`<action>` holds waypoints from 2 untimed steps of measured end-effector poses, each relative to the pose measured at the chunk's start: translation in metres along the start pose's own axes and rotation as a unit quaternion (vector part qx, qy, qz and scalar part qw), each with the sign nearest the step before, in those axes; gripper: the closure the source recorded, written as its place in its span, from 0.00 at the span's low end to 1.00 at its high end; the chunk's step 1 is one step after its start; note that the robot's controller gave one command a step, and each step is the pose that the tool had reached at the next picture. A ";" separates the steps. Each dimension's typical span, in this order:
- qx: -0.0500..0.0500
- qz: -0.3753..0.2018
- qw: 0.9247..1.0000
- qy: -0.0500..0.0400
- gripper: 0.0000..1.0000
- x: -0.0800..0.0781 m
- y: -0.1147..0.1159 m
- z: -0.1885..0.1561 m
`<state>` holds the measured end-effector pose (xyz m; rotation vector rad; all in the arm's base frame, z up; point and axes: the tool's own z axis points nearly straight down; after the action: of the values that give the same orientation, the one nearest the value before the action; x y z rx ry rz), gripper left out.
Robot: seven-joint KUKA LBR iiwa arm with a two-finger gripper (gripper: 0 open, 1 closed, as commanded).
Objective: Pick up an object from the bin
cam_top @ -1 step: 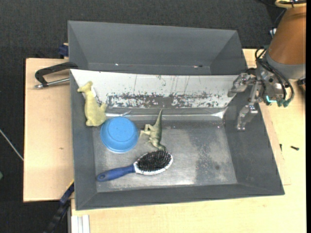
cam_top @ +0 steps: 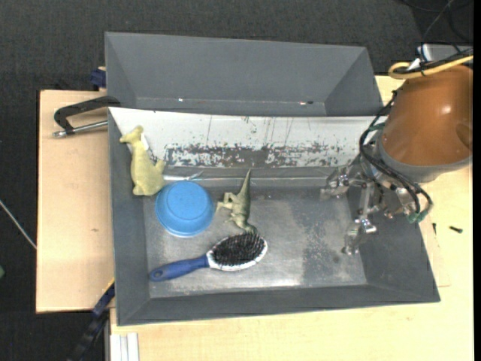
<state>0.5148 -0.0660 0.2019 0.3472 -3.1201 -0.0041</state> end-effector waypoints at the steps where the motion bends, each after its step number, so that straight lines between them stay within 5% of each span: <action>1: -0.002 -0.028 1.000 0.000 0.00 -0.007 0.090 0.050; 2: 0.002 -0.099 0.995 -0.005 0.00 -0.017 0.138 0.131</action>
Offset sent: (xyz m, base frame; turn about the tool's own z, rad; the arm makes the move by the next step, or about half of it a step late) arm -0.0130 0.0835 -0.0482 -0.0476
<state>0.5011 0.0730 0.0708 0.6567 -3.0809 -0.0009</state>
